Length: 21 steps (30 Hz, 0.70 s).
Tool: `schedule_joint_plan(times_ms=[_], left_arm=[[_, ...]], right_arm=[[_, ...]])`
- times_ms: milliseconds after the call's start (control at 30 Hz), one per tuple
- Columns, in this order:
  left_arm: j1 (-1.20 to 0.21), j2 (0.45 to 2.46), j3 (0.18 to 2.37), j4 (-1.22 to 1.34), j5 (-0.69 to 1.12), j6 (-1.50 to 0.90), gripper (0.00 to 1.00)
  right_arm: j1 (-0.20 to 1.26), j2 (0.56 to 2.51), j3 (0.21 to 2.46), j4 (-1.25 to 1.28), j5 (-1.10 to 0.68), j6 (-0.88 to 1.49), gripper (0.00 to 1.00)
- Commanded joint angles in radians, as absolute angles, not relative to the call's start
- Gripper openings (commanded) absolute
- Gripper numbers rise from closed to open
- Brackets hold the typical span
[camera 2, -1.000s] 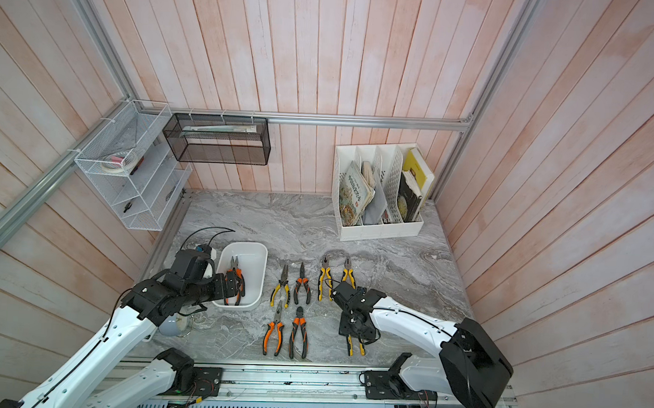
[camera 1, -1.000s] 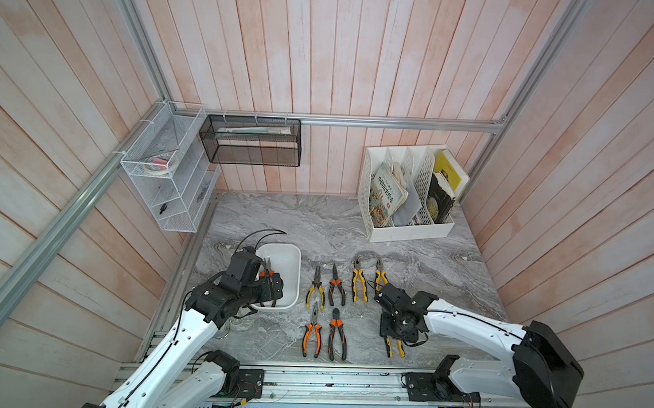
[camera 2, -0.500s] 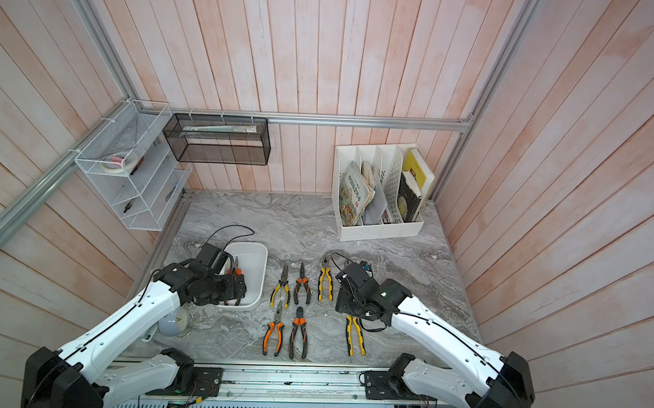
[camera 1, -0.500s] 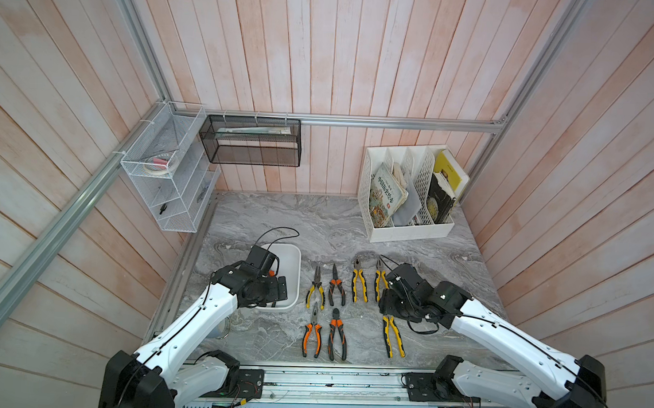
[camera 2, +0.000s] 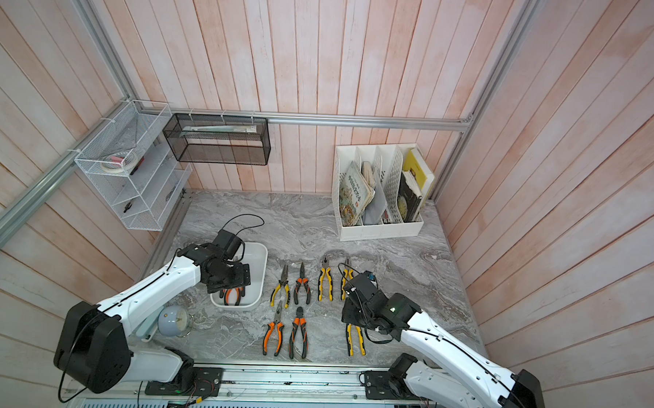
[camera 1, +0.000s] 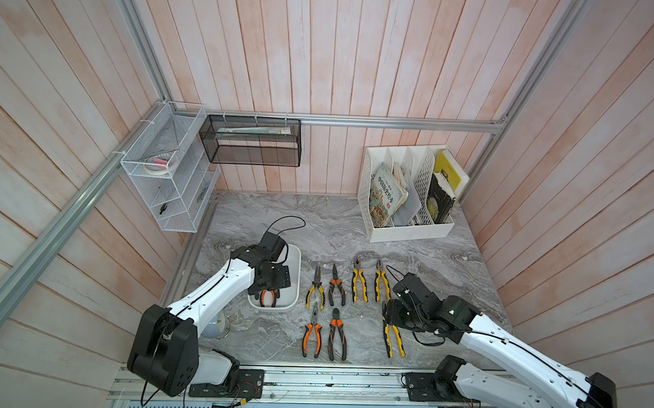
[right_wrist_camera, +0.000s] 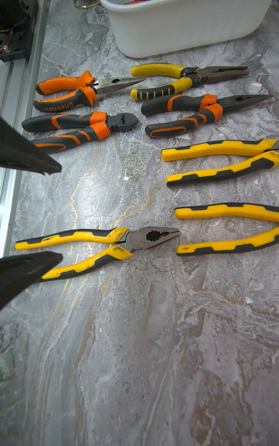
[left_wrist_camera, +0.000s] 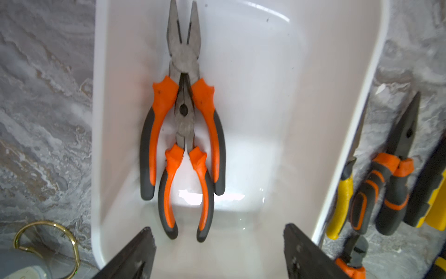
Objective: Take the pliers out of the storage box
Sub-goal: Pick up the pliers from the storage box.
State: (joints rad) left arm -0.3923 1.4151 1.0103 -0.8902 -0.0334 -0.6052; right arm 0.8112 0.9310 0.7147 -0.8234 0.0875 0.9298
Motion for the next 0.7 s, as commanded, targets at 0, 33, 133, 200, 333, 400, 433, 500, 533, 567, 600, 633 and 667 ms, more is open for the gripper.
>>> schedule_joint_plan(times_ms=[0, 33, 133, 200, 333, 400, 433, 500, 533, 567, 600, 633, 667], left_arm=[[-0.381, 1.492, 1.051, -0.879, -0.04, -0.637, 0.77], [-0.378, 1.516, 1.059, -0.877, -0.042, -0.65, 0.73], [-0.363, 1.571, 1.071, -0.861, -0.025, -0.671, 0.65], [-0.357, 1.604, 1.081, -0.859, -0.019, -0.68, 0.62], [-0.353, 1.644, 1.098, -0.831, -0.029, -0.704, 0.61], [-0.353, 1.659, 1.108, -0.814, -0.027, -0.718, 0.58], [-0.353, 1.668, 1.114, -0.808, -0.028, -0.725, 0.57], [-0.353, 1.687, 1.122, -0.797, -0.022, -0.733, 0.56], [-0.353, 1.7, 1.127, -0.792, -0.019, -0.735, 0.55], [-0.354, 1.715, 1.131, -0.79, -0.02, -0.738, 0.53], [-0.353, 1.728, 1.135, -0.788, -0.02, -0.739, 0.51], [-0.352, 1.743, 1.139, -0.787, -0.02, -0.741, 0.5], [-0.353, 1.759, 1.143, -0.786, -0.022, -0.741, 0.49]], right_arm=[[0.815, 0.914, 0.7, -0.802, 0.079, 0.905, 0.53], [0.815, 0.91, 0.695, -0.799, 0.076, 0.898, 0.53], [0.815, 0.895, 0.678, -0.795, 0.071, 0.893, 0.51], [0.816, 0.881, 0.665, -0.795, 0.067, 0.89, 0.5], [0.815, 0.853, 0.643, -0.792, 0.063, 0.892, 0.48], [0.816, 0.847, 0.636, -0.787, 0.059, 0.887, 0.47], [0.816, 0.845, 0.633, -0.784, 0.059, 0.885, 0.46], [0.816, 0.849, 0.63, -0.782, 0.06, 0.88, 0.46], [0.816, 0.852, 0.632, -0.782, 0.062, 0.878, 0.46], [0.815, 0.853, 0.632, -0.781, 0.065, 0.877, 0.46], [0.816, 0.854, 0.63, -0.777, 0.063, 0.878, 0.46], [0.815, 0.856, 0.626, -0.769, 0.061, 0.874, 0.46], [0.815, 0.861, 0.623, -0.76, 0.057, 0.872, 0.45]])
